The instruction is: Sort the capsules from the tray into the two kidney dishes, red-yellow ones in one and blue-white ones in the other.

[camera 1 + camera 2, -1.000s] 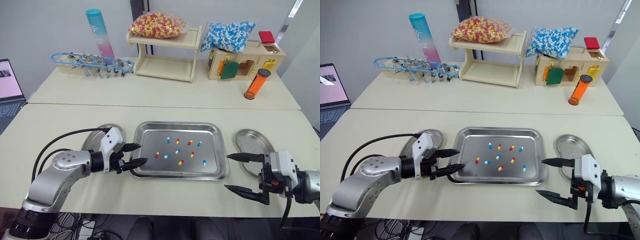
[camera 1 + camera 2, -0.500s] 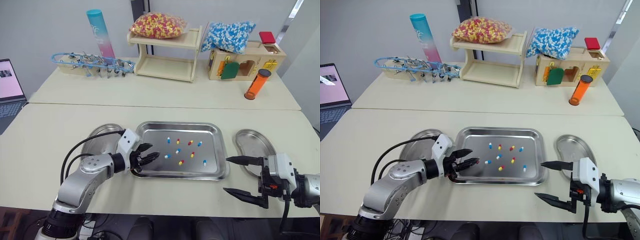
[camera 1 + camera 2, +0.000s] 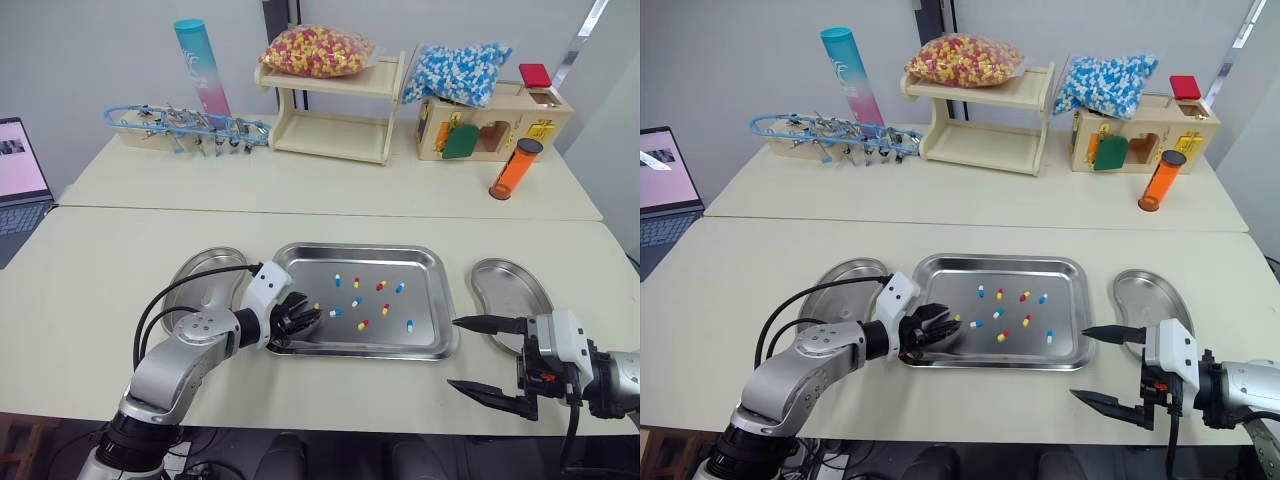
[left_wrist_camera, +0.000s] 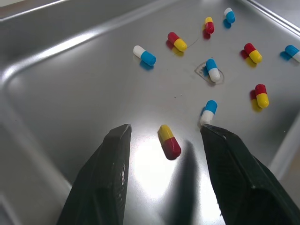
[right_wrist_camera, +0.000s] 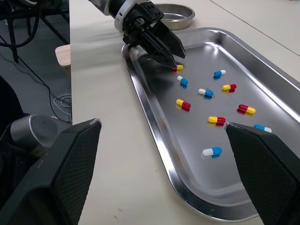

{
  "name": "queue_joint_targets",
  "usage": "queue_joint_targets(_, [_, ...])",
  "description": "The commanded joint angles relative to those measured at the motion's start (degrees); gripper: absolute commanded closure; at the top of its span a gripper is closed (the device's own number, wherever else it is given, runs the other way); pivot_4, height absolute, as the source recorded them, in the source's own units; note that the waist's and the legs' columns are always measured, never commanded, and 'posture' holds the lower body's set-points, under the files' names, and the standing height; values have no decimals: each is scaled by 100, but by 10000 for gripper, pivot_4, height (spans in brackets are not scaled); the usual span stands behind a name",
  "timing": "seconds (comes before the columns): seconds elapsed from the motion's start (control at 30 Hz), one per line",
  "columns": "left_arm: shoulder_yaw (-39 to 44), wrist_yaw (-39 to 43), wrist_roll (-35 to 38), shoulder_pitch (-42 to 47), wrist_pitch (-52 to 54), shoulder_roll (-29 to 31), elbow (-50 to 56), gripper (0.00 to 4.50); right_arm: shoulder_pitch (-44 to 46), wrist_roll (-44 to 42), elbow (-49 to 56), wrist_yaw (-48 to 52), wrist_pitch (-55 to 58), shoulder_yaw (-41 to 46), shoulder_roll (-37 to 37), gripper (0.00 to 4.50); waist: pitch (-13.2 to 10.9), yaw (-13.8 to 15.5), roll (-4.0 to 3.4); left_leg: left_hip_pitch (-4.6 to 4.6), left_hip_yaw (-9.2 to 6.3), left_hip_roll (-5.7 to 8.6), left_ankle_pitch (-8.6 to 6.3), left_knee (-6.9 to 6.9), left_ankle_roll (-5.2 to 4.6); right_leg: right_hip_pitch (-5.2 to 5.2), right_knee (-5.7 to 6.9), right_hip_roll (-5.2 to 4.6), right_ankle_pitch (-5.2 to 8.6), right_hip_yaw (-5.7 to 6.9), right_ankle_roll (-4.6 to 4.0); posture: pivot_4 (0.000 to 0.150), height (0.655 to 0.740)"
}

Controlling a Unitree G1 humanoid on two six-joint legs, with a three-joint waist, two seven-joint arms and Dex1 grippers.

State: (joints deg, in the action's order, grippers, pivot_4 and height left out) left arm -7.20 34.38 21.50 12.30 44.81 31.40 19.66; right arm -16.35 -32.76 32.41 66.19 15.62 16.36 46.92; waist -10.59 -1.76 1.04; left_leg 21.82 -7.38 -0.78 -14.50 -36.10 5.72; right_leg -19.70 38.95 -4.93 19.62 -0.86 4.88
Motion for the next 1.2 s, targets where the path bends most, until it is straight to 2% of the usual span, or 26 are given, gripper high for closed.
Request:
queue_joint_targets(0.03, [-125,-55,-127,142,0,-83,-120,21105,-13,-79,75,-8,-72,89,12,0,0,0,0,0,0,0,0,0,0,0,0,0,0,0,0,1500,7400])
queue_joint_targets(0.4, [-352,-117,-469,249,-17,-213,-618,21105,-63,-152,204,-126,7,107,1,0,3,3,-2,-13,-2,1,0,-1,0,15,-1,0,0,1,0,1500,7400])
queue_joint_targets(0.6, [-494,188,-418,218,180,-94,-661,21105,-33,-240,298,-243,122,130,12,0,5,1,-5,-18,-1,0,0,0,0,20,-1,0,0,0,1,1500,7400])
queue_joint_targets(0.7, [-603,372,-389,275,298,-7,-672,25929,13,-291,337,-300,181,137,29,0,9,0,-8,-19,-1,0,0,0,0,21,-1,0,0,0,1,1500,7400])
queue_joint_targets(0.9, [-742,564,-394,473,627,97,-741,43691,141,-368,365,-408,282,98,43,0,13,3,-13,-34,0,1,0,1,0,38,-5,0,1,0,2,1500,7400])
queue_joint_targets(1.07, [-685,681,-393,519,550,108,-750,44780,220,-366,357,-450,301,50,33,0,16,3,-17,-38,-1,1,-1,3,-1,42,-7,0,1,1,2,1500,7400])
queue_joint_targets(1.2, [-289,791,-311,633,380,246,-603,44780,305,-356,358,-503,330,-5,23,0,16,-4,-17,-39,-2,1,-1,3,-1,42,-7,0,1,1,2,1500,7400])
